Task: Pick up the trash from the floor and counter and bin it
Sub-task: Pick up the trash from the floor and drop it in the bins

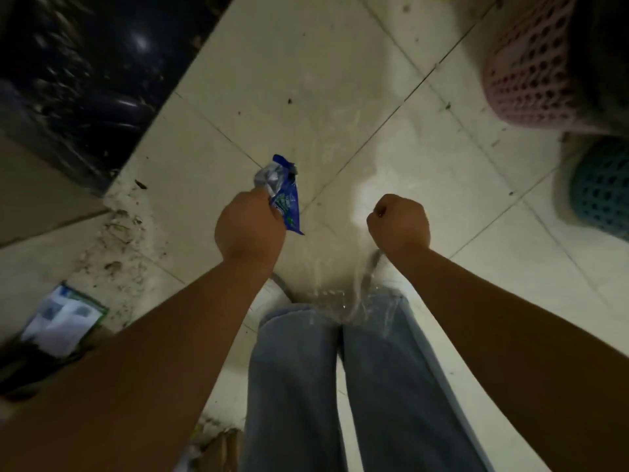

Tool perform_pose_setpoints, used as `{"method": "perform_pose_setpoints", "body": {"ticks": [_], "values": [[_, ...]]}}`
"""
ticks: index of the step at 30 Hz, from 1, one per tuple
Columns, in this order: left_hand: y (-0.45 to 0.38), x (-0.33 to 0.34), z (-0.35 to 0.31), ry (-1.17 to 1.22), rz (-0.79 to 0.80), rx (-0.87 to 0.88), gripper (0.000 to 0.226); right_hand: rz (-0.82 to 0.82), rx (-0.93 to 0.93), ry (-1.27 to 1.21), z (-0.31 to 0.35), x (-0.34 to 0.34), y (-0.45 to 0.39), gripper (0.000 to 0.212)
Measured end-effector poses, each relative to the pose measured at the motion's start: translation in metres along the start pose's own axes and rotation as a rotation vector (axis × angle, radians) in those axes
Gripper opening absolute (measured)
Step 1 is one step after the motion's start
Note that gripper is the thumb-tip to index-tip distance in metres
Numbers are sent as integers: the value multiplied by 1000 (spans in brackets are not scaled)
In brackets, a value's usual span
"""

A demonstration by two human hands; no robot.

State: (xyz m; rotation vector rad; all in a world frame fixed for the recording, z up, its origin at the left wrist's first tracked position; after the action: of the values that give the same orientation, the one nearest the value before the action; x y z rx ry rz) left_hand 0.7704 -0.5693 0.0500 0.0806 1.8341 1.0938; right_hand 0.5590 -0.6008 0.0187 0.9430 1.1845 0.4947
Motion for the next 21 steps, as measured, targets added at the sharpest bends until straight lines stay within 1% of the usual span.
{"method": "perform_pose_setpoints", "body": {"ticks": [3, 5, 8, 12, 14, 16, 18, 21], "values": [[30, -45, -33, -13, -41, 26, 26, 11, -94, 38, 8, -52, 36, 24], [51, -76, -64, -33, -67, 77, 26, 0, -156, 53, 10, -90, 59, 25], [84, -114, -121, -65, -89, 208, 27, -43, -192, 18, 2, -152, 92, 28], [131, -148, -205, -57, -145, 403, 26, -175, -210, -93, -30, -236, 131, 30], [155, -157, -240, -19, -181, 498, 26, -230, -238, -106, -56, -272, 152, 29], [186, -155, -275, 56, -164, 634, 22, -287, -216, -99, -96, -303, 175, 29], [219, -145, -309, 64, -122, 737, 16, -337, -131, -133, -152, -327, 198, 27], [258, -114, -359, 5, -2, 787, 23, -389, 41, -204, -242, -348, 222, 22]]}}
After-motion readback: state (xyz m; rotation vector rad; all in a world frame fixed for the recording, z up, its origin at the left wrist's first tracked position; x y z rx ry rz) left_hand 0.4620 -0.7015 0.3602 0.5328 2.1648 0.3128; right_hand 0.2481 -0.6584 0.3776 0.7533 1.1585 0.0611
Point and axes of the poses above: each hand's wrist, its own y-axis away from the middle knuckle, its own x-axis out of the palm, z = x × y, the point moved 10 cm from there along -y, towards the middle knuckle, and after that the axes turned 5 degrees about y, right-handed, at the moved point
